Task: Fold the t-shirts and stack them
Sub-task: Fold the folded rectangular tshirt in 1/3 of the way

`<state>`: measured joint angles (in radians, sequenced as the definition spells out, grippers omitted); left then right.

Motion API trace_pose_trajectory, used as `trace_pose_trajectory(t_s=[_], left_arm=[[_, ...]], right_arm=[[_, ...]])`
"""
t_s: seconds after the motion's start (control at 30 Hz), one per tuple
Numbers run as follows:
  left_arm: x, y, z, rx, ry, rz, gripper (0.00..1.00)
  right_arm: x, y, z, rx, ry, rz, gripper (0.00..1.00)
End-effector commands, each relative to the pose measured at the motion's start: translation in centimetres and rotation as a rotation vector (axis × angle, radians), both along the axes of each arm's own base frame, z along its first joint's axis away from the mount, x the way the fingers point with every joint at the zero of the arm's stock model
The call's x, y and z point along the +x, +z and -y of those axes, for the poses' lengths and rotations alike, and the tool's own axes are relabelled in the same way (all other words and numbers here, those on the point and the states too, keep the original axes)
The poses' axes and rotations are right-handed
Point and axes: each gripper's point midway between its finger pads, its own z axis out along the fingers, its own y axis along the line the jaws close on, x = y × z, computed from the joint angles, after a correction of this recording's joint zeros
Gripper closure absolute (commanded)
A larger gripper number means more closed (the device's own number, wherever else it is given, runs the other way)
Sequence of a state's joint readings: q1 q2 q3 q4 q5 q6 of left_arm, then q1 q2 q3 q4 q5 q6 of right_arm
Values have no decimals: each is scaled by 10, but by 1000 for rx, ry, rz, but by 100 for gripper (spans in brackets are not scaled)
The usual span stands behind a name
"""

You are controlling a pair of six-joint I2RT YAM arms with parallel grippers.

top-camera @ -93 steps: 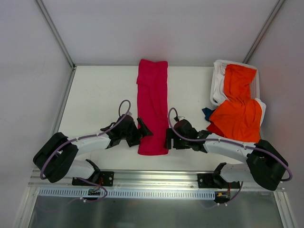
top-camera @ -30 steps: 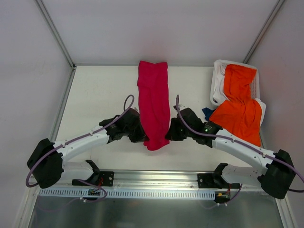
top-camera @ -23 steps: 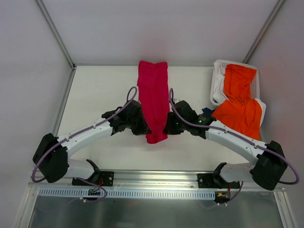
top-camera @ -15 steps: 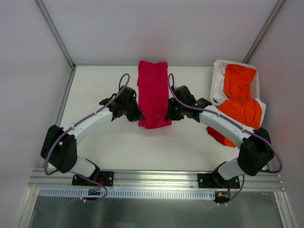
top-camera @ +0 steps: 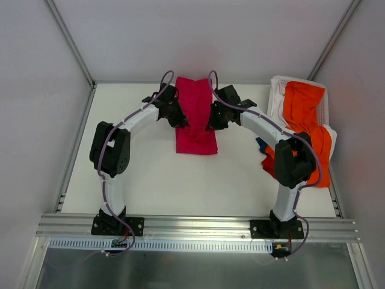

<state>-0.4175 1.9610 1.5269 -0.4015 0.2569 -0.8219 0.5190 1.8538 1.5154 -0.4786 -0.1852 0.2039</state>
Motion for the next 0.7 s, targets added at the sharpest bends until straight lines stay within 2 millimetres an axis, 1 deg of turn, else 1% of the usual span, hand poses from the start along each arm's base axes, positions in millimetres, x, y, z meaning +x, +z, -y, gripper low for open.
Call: trace_pose_trajectory(t_s=[0.0, 0.03, 0.07, 0.13, 0.17, 0.2, 0.23, 0.27, 0.3, 0.33, 0.37, 0.4, 0.43, 0.47, 0.5, 0.53, 0.57, 0.6, 0.63, 0.67], left_arm=[[34, 23, 8, -68, -24, 62, 97], [42, 23, 6, -75, -19, 63, 97], [52, 19, 7, -82, -16, 62, 97], [63, 18, 5, -94, -6, 65, 96], [69, 10, 2, -96, 3, 51, 96], [75, 14, 0, -102, 11, 63, 96], [78, 11, -2, -103, 17, 59, 96], [83, 6, -8, -101, 32, 50, 95], [86, 6, -11, -103, 40, 52, 95], [88, 3, -13, -102, 45, 48, 95], [90, -3, -17, -98, 53, 38, 94], [95, -3, -22, -99, 63, 42, 93], [97, -6, -24, -96, 65, 38, 89], [99, -15, -27, -88, 65, 29, 84], [105, -14, -29, -92, 68, 41, 75], [109, -17, -31, -86, 54, 51, 62], [113, -30, -32, -74, 47, 40, 36], [124, -24, -34, -79, 46, 71, 25], [129, -24, -35, -86, 35, 78, 17], [134, -32, -36, -81, 14, 85, 8]], right_arm=[[30, 12, -6, 52, -4, 24, 99], [38, 11, -5, 60, -10, 24, 99], [49, 8, -8, 64, -17, 23, 99], [61, 5, -7, 80, -33, 14, 99], [67, 3, -7, 89, -35, 9, 99], [72, -9, -8, 87, -40, -13, 99], [80, -4, -11, 108, -44, -6, 100], [85, -6, -10, 114, -50, -10, 100], [92, -11, -10, 119, -61, -17, 96], [95, -14, -10, 121, -66, -23, 89], [98, -17, -9, 121, -73, -27, 74], [101, -21, -7, 121, -83, -35, 32], [106, -26, -4, 121, -104, -42, 9], [109, -28, -3, 120, -111, -42, 1], [112, -30, 1, 115, -123, -41, 0], [116, -31, 3, 110, -135, -37, 1], [119, -29, 3, 113, -140, -32, 1], [120, -29, 4, 112, -144, -30, 1], [123, -29, 6, 103, -155, -22, 1], [125, -23, 8, 102, -162, -6, 1]])
